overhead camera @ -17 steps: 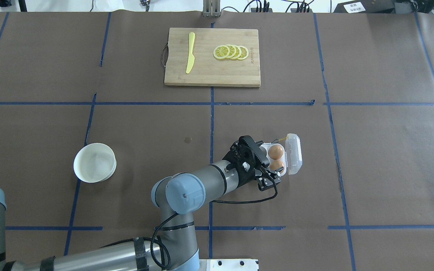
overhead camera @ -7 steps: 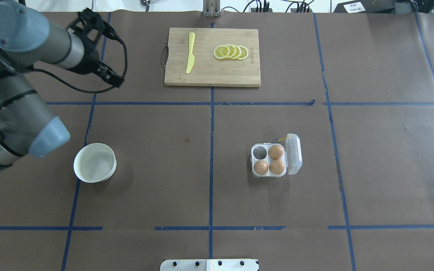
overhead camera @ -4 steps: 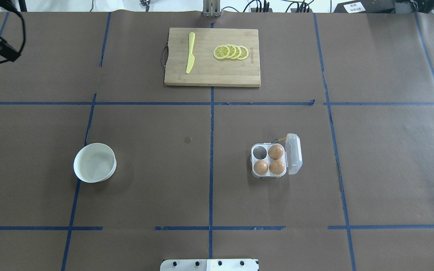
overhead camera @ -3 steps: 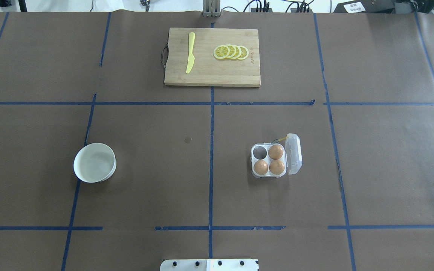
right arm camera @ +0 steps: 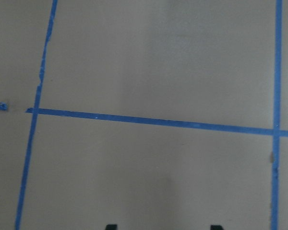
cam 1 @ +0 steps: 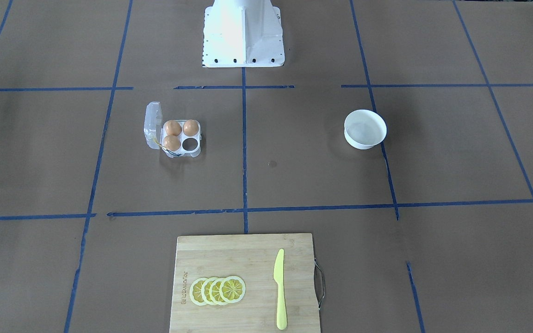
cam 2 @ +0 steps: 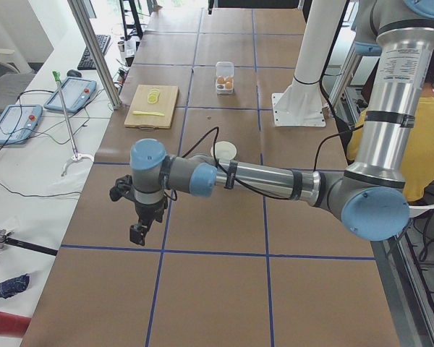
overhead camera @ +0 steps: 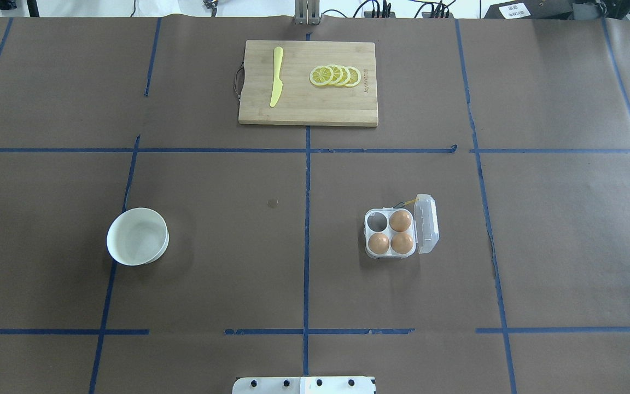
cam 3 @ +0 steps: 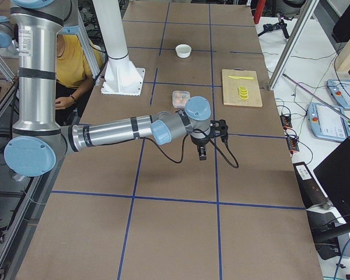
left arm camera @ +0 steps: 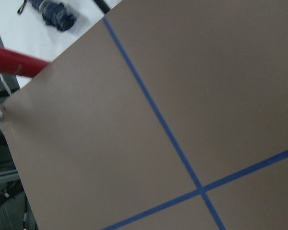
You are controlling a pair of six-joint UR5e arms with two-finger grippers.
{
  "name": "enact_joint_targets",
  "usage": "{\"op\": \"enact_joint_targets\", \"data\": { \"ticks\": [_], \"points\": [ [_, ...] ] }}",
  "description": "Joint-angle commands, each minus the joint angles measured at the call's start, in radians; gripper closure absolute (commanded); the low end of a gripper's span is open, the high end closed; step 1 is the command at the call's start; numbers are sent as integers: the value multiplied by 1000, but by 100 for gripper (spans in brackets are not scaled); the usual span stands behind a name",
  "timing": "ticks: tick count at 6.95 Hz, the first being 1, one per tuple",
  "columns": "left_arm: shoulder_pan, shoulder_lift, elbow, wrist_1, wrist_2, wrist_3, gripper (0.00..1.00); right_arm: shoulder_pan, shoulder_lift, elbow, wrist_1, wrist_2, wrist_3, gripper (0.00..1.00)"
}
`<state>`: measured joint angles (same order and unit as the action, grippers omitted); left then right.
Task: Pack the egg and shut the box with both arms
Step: 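Move the right gripper toward the open carton lid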
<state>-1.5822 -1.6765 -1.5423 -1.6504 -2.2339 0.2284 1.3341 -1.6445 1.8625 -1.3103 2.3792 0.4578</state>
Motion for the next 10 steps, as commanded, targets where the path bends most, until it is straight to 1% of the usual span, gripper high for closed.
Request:
{"op": "enact_joint_targets", "data": {
  "ticks": [1, 2, 4, 5, 6, 7, 8, 9, 10],
  "points": [
    [-39, 55, 21, 3, -115, 5, 0, -123, 0, 107, 2, 2, 296, 81],
    [-39, 55, 22, 4, -116, 3, 0, -183, -6, 119, 76, 2, 390, 80],
    [-39, 55, 24, 11, -116, 0, 0, -323, -33, 106, 381, -14, 690, 79],
    [-36, 55, 22, 11, -115, 0, 0, -405, -44, 106, 452, -56, 770, 79],
    [-36, 55, 22, 11, -116, 0, 0, -515, -44, 106, 460, -149, 838, 79],
    [-36, 55, 21, 11, -116, 0, 0, -632, -31, 106, 494, -269, 917, 84],
    [-36, 54, 19, 11, -116, -1, 0, -694, 1, 103, 537, -325, 988, 86],
    [-36, 54, 19, 11, -116, -1, 0, -729, 61, 96, 537, -353, 1025, 86],
    [-36, 54, 18, 11, -116, -1, 0, -751, 143, 84, 524, -377, 1051, 86]
  ]
}}
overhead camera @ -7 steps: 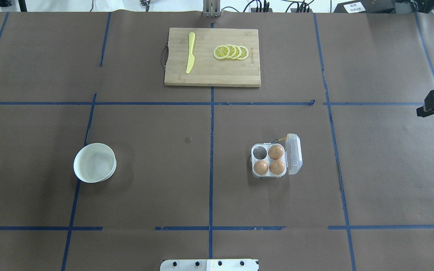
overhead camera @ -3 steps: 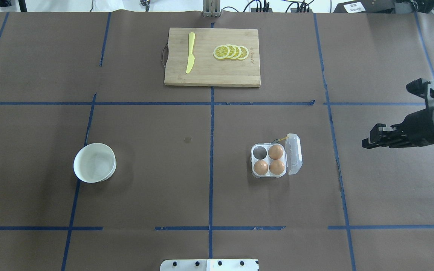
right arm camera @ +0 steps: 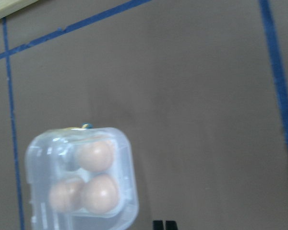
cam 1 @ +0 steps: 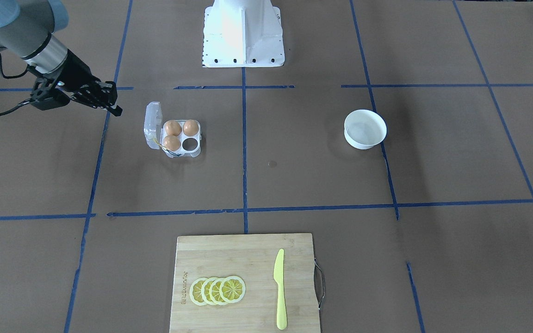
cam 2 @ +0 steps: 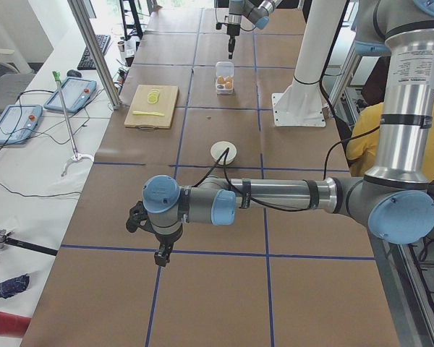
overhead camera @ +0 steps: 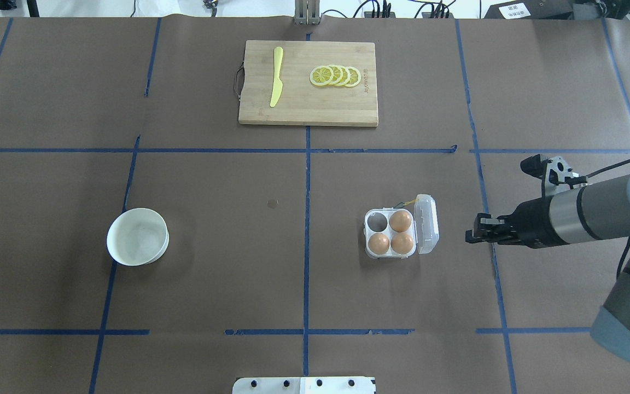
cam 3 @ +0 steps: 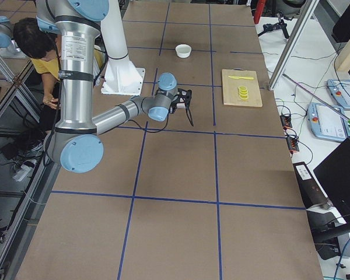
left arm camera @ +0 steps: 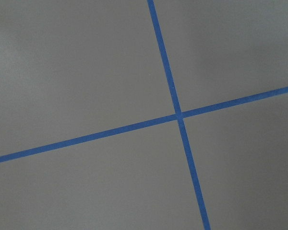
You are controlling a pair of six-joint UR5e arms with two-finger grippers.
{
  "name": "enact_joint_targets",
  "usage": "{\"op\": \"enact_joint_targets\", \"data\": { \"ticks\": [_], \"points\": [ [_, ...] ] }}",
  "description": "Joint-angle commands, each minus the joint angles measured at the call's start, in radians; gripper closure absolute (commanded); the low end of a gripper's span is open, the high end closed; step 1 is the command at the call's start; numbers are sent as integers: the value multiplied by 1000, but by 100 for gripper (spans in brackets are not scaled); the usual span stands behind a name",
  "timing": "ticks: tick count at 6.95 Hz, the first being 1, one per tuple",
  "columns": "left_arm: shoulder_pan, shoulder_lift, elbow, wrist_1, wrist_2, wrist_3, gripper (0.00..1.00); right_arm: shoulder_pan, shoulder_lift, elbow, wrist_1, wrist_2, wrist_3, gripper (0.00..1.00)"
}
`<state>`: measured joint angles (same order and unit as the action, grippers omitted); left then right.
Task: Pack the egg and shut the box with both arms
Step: 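Push the carton lid down over the eggs with the right gripper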
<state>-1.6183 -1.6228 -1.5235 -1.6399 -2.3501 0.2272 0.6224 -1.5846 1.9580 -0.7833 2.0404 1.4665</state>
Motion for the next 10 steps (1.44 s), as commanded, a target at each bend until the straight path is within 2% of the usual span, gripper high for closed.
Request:
{"op": "enact_joint_targets", "data": {
  "ticks": [1, 2, 4, 5, 6, 7, 8, 10],
  "points": [
    [0, 0, -4, 0, 0, 0, 0, -53, 147, -39, -4, -60, 78, 86],
    [0, 0, -4, 0, 0, 0, 0, -61, 181, -42, -4, -80, 81, 86],
    [0, 0, -4, 0, 0, 0, 0, -52, 178, -42, -8, -69, 78, 86],
    [0, 1, -4, 0, 0, 0, 0, -18, 175, -37, -86, -62, 68, 85],
    [0, 1, -3, 0, 0, 0, 0, 6, 176, -33, -225, -59, 40, 85],
    [0, 1, -3, 0, 0, 0, 0, 35, 176, -31, -322, -59, -62, 85],
    [0, 1, -3, 0, 0, 0, 0, 81, 151, -33, -350, -49, -189, 85],
    [0, 1, -3, -2, 0, 0, 0, 262, 37, -37, -408, 59, -480, 83]
  ]
}}
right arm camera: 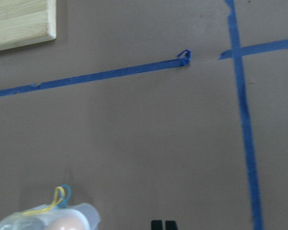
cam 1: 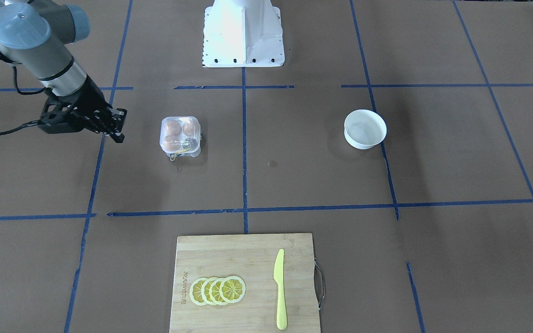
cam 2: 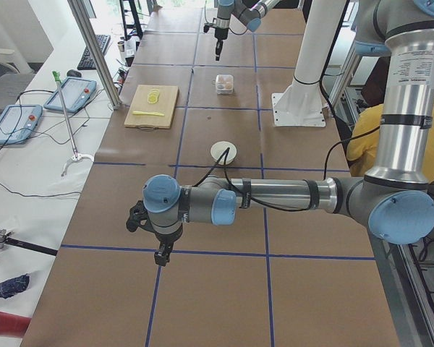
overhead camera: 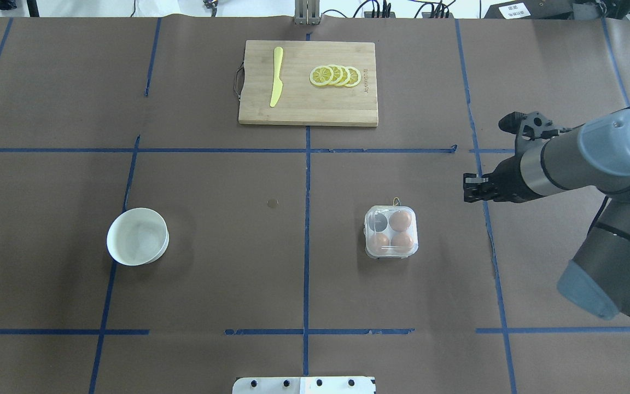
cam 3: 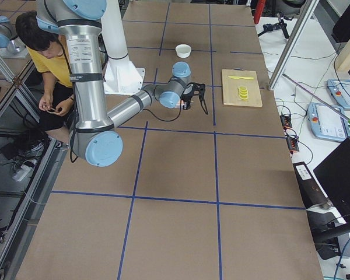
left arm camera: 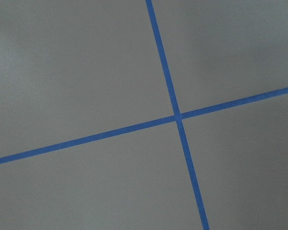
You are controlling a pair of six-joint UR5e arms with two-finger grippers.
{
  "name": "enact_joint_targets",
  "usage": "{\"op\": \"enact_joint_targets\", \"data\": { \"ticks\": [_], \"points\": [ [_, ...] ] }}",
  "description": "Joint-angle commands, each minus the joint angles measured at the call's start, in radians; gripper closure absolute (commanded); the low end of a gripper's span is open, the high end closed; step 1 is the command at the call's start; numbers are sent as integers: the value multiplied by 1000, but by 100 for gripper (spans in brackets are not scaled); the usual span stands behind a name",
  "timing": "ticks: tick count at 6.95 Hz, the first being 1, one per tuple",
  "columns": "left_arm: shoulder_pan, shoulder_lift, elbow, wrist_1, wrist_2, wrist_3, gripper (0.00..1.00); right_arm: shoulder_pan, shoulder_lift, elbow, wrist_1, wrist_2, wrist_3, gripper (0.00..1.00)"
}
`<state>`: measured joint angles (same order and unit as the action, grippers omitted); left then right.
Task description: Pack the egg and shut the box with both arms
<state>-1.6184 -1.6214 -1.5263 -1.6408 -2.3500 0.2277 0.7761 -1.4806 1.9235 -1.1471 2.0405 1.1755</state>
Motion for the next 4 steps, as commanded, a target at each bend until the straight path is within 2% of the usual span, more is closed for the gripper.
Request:
{"op": "enact_joint_targets", "data": {
  "ticks": [1, 2, 4],
  "points": [
    [0, 0, 0, -1, 0, 1, 0, 202, -126, -9, -95, 70, -397, 81],
    [0, 0, 3, -1, 0, 1, 0, 312, -150, -17, -186, 72, -613, 80],
    [0, 0, 2, -1, 0, 1, 0, 553, -165, -58, -365, 180, -1014, 76]
  ]
}}
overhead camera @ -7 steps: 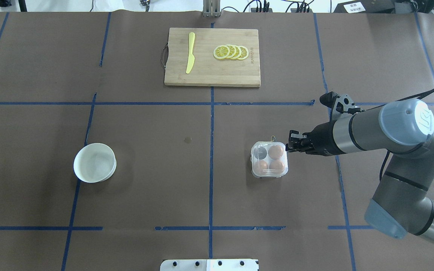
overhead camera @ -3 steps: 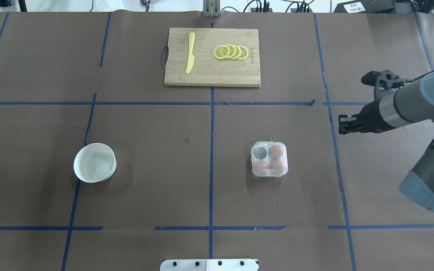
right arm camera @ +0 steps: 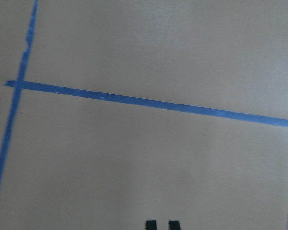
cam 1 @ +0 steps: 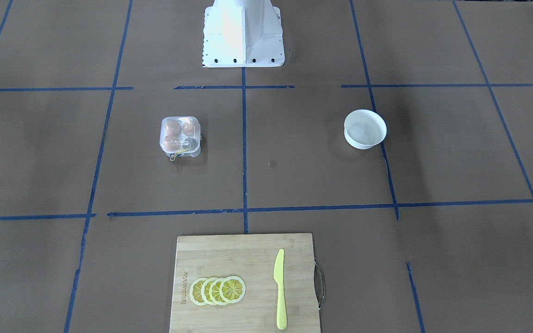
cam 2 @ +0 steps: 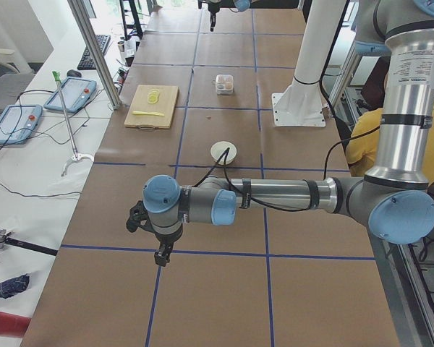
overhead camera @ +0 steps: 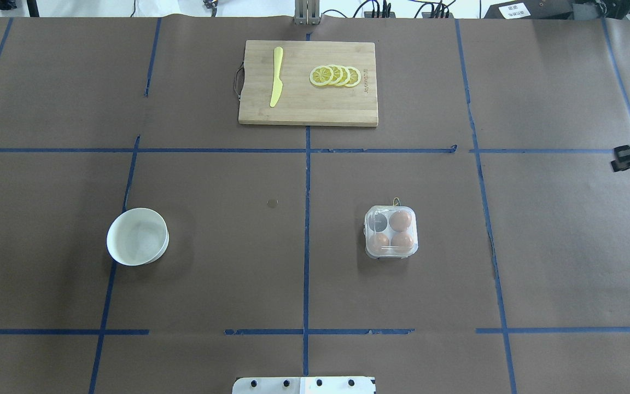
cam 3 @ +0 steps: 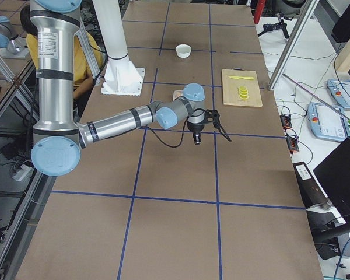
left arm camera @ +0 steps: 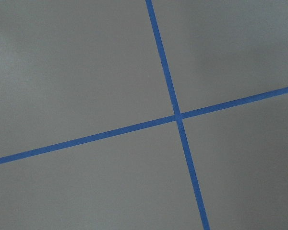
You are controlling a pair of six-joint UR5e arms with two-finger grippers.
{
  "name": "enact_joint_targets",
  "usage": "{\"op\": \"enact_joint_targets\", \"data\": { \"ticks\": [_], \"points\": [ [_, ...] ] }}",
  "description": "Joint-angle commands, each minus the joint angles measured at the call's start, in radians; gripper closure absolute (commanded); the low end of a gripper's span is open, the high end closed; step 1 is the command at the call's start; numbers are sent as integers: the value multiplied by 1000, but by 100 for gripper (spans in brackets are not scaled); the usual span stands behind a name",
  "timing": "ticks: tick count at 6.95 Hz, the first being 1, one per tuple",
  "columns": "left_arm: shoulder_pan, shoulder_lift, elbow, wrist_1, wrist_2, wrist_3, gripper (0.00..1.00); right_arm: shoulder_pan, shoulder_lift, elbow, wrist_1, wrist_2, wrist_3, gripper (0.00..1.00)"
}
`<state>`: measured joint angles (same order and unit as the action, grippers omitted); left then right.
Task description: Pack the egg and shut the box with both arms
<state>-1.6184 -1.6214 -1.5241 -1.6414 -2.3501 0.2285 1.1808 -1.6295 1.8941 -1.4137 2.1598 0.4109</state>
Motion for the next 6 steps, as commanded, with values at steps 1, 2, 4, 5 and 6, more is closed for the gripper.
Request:
{"op": "enact_joint_targets", "data": {
  "ticks": [1, 2, 4, 5, 6],
  "points": [
    [0, 0, -1, -2, 0, 0, 0, 257, -21, -91, -128, 110, -393, 74],
    [0, 0, -2, -2, 0, 0, 0, 329, -23, -131, -136, 132, -433, 72],
    [0, 0, -2, -3, -2, 0, 0, 353, -18, -127, -175, 133, -437, 1],
    [0, 0, -2, -3, -2, 0, 0, 353, -24, -128, -174, 133, -437, 0],
    [0, 0, -2, -3, -2, 0, 0, 353, -29, -135, -169, 133, -438, 0]
  ]
}}
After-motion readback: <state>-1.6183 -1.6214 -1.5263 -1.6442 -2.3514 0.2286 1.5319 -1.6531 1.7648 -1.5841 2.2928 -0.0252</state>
